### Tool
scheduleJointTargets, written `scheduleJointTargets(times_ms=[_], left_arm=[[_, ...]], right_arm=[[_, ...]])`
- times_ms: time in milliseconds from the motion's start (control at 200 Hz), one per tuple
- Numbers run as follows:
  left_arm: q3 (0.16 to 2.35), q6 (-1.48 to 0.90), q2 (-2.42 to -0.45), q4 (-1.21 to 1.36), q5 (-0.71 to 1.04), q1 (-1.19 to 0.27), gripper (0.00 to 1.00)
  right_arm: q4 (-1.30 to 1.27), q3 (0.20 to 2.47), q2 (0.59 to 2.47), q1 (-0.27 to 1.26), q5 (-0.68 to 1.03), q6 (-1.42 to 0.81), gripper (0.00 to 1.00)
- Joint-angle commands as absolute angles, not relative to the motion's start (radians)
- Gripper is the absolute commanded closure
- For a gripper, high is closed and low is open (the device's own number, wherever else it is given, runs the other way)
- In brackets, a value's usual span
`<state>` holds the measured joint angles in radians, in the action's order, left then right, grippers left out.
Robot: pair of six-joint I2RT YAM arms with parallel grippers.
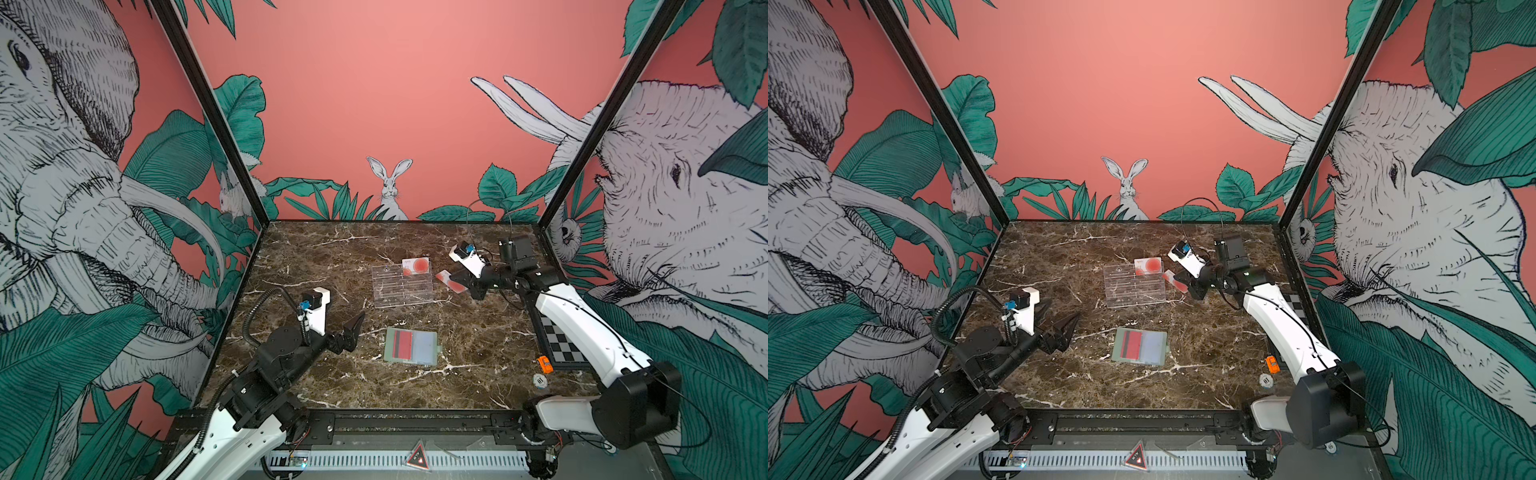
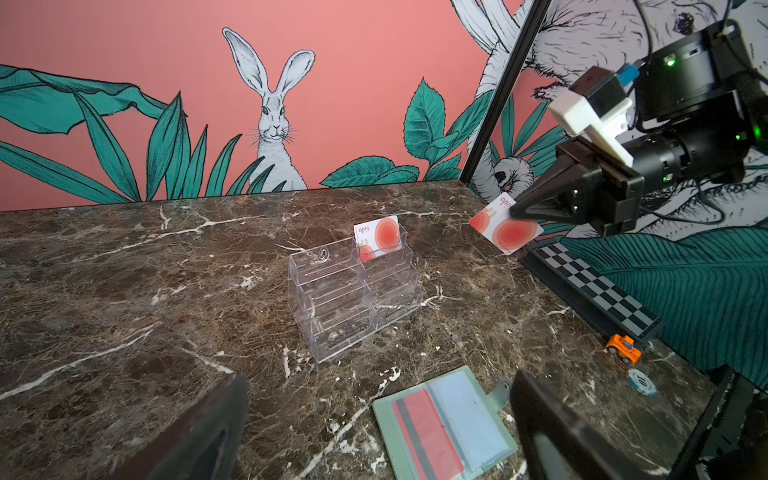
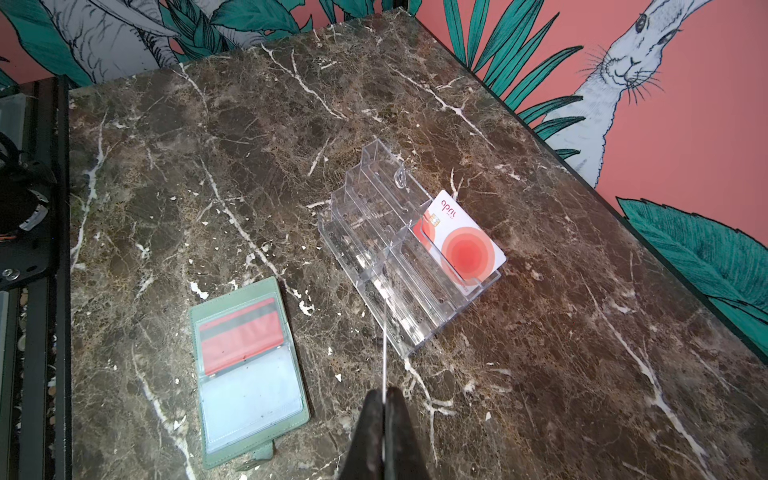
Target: Take the credit cards out of the card holder
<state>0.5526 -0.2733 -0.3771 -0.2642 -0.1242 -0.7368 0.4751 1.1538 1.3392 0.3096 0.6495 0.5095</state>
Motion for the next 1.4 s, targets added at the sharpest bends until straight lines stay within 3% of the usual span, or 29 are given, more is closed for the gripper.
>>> scheduleJointTargets(times_ms=[0,715,1395], left_arm=[[0.557,-0.278,-0.365,-0.279,-0.129,-0.731,0.01],[0.568,-0.279,-0.332,-0.320,-0.147,-0.732,0.01],[0.552,-0.296,-0.307,-0.339,-0.149,-0.731,0.01]], right_arm=[[0.445,1.191,1.359,0.314,0.683,0.538,1.00],[0.534,1.383,1.543,0.314,0.703,0.648,1.00],[0.757,1.606,1.741,0.314,0.603,0.923,1.00]])
